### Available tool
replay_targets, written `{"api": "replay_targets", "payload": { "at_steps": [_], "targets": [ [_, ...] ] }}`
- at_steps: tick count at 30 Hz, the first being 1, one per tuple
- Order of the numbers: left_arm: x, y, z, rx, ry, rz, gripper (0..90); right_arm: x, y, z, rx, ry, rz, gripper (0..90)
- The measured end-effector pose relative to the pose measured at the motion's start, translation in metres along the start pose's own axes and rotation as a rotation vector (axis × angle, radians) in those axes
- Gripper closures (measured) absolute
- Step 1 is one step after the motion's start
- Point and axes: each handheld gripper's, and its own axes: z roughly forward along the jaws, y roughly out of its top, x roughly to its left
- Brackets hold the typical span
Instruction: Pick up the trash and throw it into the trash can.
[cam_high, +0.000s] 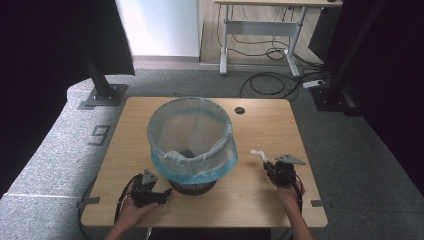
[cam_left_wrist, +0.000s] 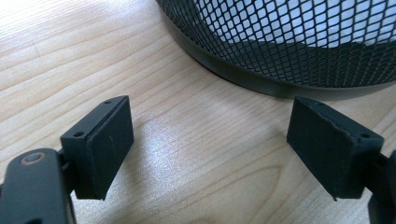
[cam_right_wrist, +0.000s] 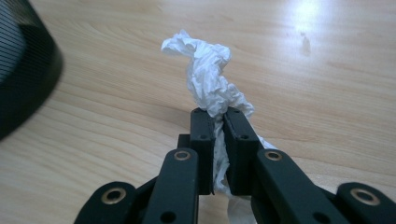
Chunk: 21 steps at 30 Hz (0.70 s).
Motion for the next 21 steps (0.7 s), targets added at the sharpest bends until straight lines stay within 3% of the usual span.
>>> {"api": "replay_targets", "payload": {
  "at_steps": [6, 21],
  "targets": [
    [0.0, 0.0, 0.0, 0.0, 0.0, 0.0, 14.6, 0.004, 0.005, -0.022, -0.058, 0.04, 0.001, 82.9],
    [0.0, 0.0, 0.0, 0.0, 0.0, 0.0, 14.6, 0.01, 0.02, -0.051, -0.14, 0.071, -0.018, 82.8]
  ]
}}
